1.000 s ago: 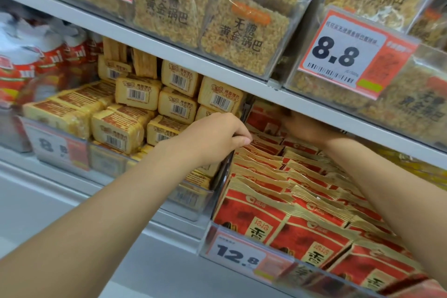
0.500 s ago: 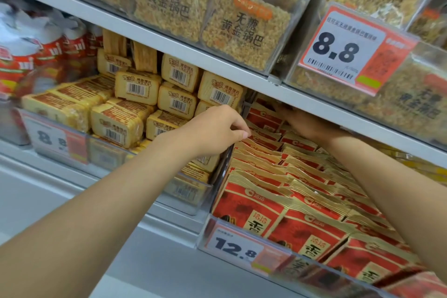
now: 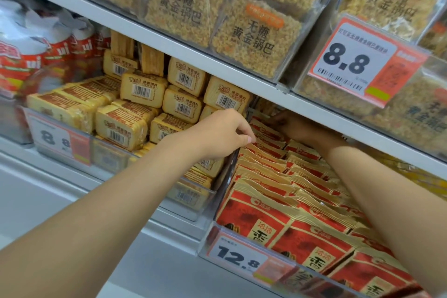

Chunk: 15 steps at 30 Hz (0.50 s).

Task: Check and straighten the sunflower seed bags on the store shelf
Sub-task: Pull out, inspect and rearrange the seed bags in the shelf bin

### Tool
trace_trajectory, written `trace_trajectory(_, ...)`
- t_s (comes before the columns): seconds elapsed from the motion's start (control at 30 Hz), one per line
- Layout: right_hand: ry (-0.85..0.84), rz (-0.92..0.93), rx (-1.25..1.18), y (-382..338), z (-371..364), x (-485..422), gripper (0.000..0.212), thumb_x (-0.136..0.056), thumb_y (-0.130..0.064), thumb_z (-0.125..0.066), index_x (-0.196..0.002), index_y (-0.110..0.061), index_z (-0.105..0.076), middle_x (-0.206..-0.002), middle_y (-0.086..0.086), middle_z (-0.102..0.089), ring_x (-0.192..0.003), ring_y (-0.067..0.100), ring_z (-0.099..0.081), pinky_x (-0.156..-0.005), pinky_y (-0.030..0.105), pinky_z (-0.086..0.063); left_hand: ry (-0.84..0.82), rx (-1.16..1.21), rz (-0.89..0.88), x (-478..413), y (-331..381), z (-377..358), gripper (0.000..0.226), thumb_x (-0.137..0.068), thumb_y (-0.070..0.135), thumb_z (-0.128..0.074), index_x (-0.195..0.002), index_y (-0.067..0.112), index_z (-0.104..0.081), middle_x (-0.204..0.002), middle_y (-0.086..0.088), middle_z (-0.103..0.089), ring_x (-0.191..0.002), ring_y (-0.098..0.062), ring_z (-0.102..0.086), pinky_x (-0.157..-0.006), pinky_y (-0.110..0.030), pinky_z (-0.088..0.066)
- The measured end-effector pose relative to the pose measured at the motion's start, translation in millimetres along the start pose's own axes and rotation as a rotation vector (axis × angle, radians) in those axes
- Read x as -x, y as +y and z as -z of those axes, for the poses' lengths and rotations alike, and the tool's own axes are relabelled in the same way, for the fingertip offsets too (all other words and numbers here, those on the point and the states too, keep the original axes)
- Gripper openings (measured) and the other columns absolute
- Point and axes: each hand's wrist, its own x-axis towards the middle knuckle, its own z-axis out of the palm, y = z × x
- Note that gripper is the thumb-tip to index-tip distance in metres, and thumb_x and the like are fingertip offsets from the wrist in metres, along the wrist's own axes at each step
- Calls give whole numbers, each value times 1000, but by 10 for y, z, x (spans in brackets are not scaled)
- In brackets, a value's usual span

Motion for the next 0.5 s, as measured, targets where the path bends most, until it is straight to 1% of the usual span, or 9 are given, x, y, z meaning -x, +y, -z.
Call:
trace_trajectory(0.03,6,-54,39,49,7,-18,28,-99,7,-41,-121,14,-57,-104,28,-65,-59,-12,-58,-59,2,-39,2,-1,-4,-2,-3,-1,23,-100,22,-55,-114,22,-73,-134,3,-61,-110,-8,-57,-88,-21,-41)
trace_trajectory(0.07,-8,-103,26,42,17,11,27,-99,3,-43,-119,9,-61,-106,24,-66,-62,-6,-59,-59,2,-39,2,-1,-7,-3,-6,-2,22,-101,22,-55,-113,22,-73,-134,4,-61,-103,-5,-57,-85,-20,-41)
trace_trajectory(0.13,-21,-119,-1,-2,56,56,27,-101,-6,-44,-122,0,-61,-117,17,-64,-84,5,-60,-66,1,-41,-1,-3,-9,-3,-11,2,22,-100,20,-55,-112,22,-73,-133,4,-62,-99,-4,-58,-83,-17,-42)
trace_trajectory(0.2,-4,-116,12,1,82,85,32,-104,-16,-43,-131,-4,-54,-128,11,-59,-114,20,-57,-91,12,-44,0,-2,-12,-13,-23,8,21,-99,18,-58,-112,23,-74,-131,3,-63,-114,-10,-58,-89,-20,-39)
trace_trajectory(0.23,32,-114,11,29,94,96,34,-104,-21,-42,-134,-7,-53,-131,7,-58,-121,21,-55,-100,21,-42,1,0,-13,-15,-31,8,21,-98,18,-59,-112,23,-74,-130,3,-64,-118,-11,-57,-91,-21,-39)
trace_trajectory(0.27,80,-102,7,38,105,134,32,-104,-23,-43,-131,-10,-55,-125,2,-60,-116,17,-57,-100,21,-41,3,0,-16,-15,-34,7,21,-97,17,-60,-112,24,-74,-128,3,-65,-117,-11,-57,-91,-22,-39)
trace_trajectory(0.33,142,-55,25,29,119,251,20,-101,-23,-50,-116,-15,-61,-101,-11,-60,-90,2,-57,-79,5,-41,12,-9,-21,-23,-36,-5,19,-96,18,-62,-109,25,-74,-123,4,-67,-113,-10,-58,-91,-23,-42)
trace_trajectory(0.37,158,-32,56,14,126,316,13,-99,-24,-54,-109,-19,-61,-94,-15,-58,-83,-3,-53,-71,3,-39,21,-14,-20,-31,-37,-10,19,-95,18,-63,-108,26,-75,-119,5,-68,-110,-9,-60,-91,-24,-45)
trace_trajectory(0.5,3,-49,163,4,146,486,17,-88,-40,-68,-102,-30,-66,-104,-16,-59,-96,1,-53,-79,14,-37,86,-95,-27,-65,-12,-34,15,-94,22,-66,-103,28,-76,-107,8,-70,-92,-5,-62,-84,-29,-53)
